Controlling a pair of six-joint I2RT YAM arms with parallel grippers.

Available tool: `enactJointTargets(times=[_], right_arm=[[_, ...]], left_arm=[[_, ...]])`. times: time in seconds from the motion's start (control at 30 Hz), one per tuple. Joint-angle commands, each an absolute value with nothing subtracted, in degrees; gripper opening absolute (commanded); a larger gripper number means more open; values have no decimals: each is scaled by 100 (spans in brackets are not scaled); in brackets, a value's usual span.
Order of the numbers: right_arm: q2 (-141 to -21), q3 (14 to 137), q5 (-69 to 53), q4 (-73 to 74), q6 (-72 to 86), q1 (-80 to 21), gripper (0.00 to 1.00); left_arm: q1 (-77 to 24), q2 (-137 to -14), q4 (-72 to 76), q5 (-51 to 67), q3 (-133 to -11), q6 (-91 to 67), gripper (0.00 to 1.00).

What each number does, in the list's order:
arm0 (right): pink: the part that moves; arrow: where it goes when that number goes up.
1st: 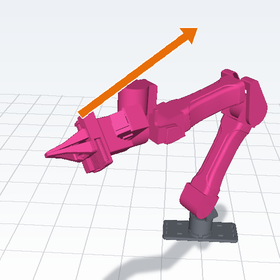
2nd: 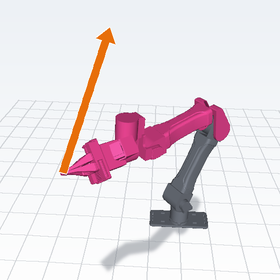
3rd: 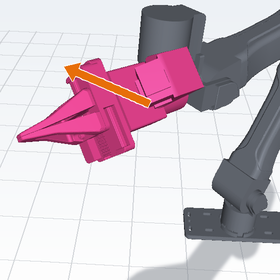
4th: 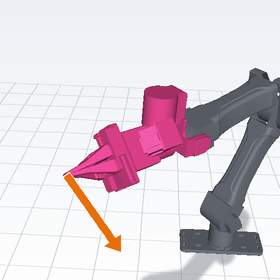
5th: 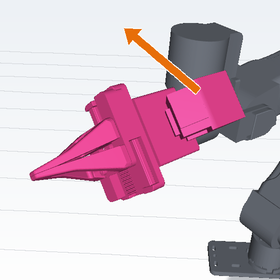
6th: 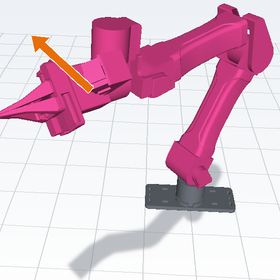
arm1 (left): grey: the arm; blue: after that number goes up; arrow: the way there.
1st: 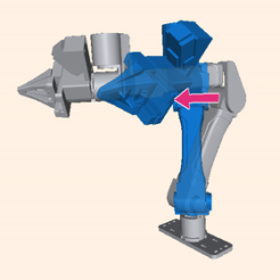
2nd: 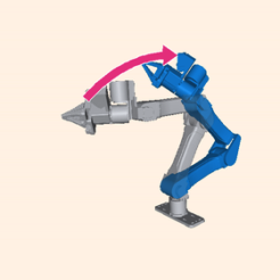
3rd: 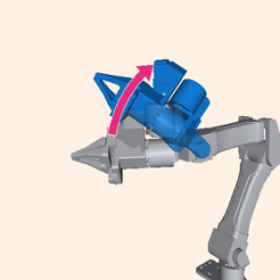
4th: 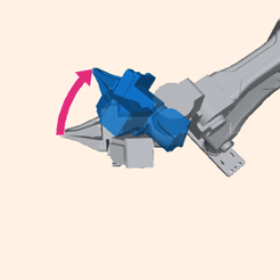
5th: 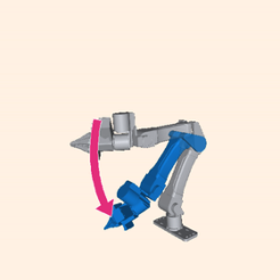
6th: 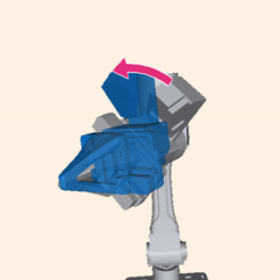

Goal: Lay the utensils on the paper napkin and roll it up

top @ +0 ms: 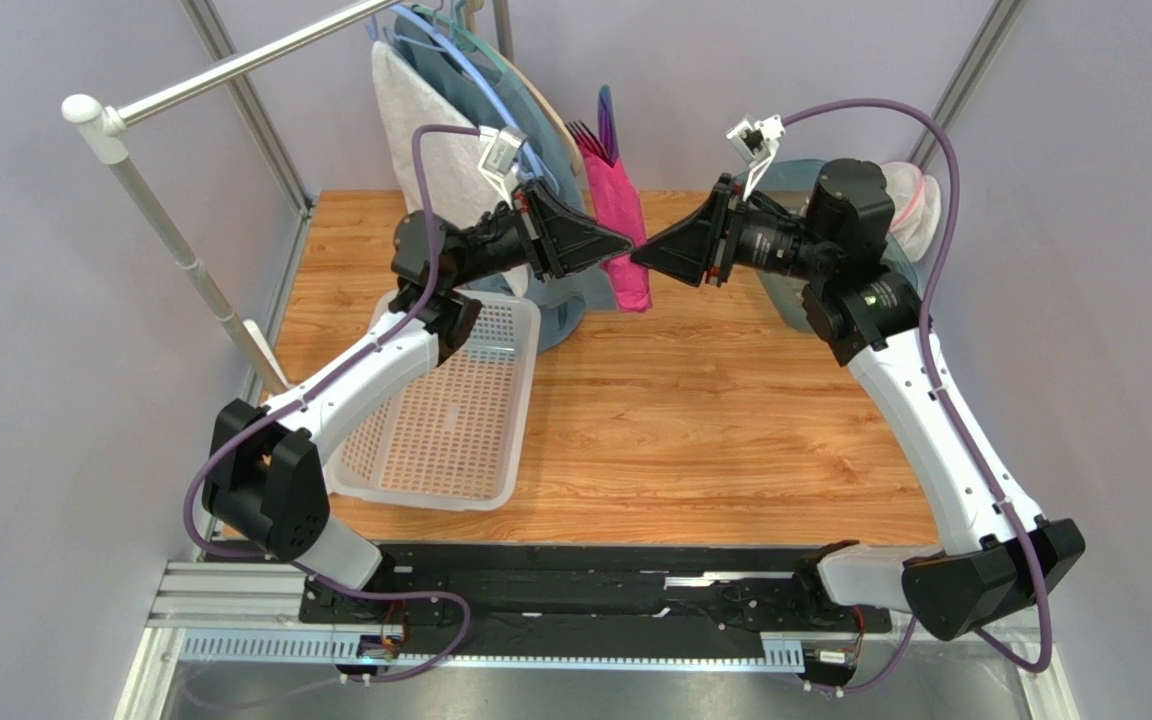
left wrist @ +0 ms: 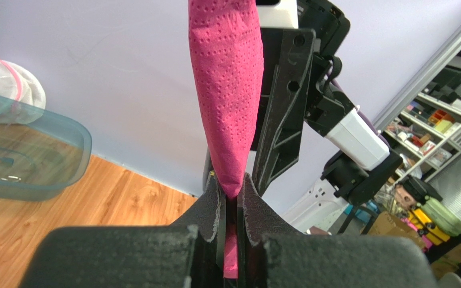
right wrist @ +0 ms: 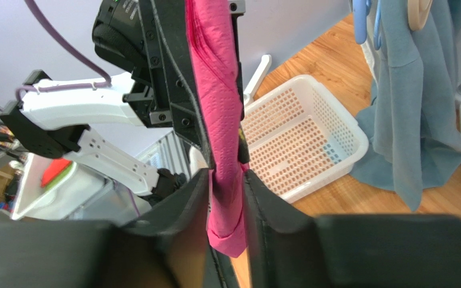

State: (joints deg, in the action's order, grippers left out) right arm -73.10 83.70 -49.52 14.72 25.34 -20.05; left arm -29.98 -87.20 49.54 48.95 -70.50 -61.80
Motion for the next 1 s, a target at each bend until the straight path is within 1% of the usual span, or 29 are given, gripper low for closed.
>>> enactJointTargets(times=[0.0, 0.13, 0.27, 0.47, 0.53, 0.67, 0.83, 0.97], right_arm=[[-7400, 8824, -4808, 1002, 2751, -1986, 43], [-7497, 8956, -4764, 976, 2874, -1986, 51], [-7462, 8825, -4720, 809, 3076, -1978, 50], [-7226, 8377, -4702, 782, 3200, -1986, 52], [-7076, 8096, -4737, 878, 2936, -1986, 57], [-6864, 7796, -4667, 941, 2865, -1995, 80], [-6891, 7655, -4649, 765, 2865, -2092, 79], [-6952, 7506, -4676, 537, 2979, -2180, 72]], left_arm=[[-3023, -8525, 5396, 5071, -6979, -6161, 0], [-3023, -8552, 5405, 5045, -6978, -6135, 0], [-3023, -8596, 5353, 4949, -7075, -6126, 0], [-2997, -8675, 5203, 4826, -7207, -6143, 0], [-2962, -8701, 5151, 4773, -7251, -6170, 0], [-2944, -8771, 5159, 4772, -7391, -6187, 0], [-2936, -8868, 5203, 4737, -7594, -6249, 0], [-2944, -8930, 5194, 4720, -7682, -6302, 0]])
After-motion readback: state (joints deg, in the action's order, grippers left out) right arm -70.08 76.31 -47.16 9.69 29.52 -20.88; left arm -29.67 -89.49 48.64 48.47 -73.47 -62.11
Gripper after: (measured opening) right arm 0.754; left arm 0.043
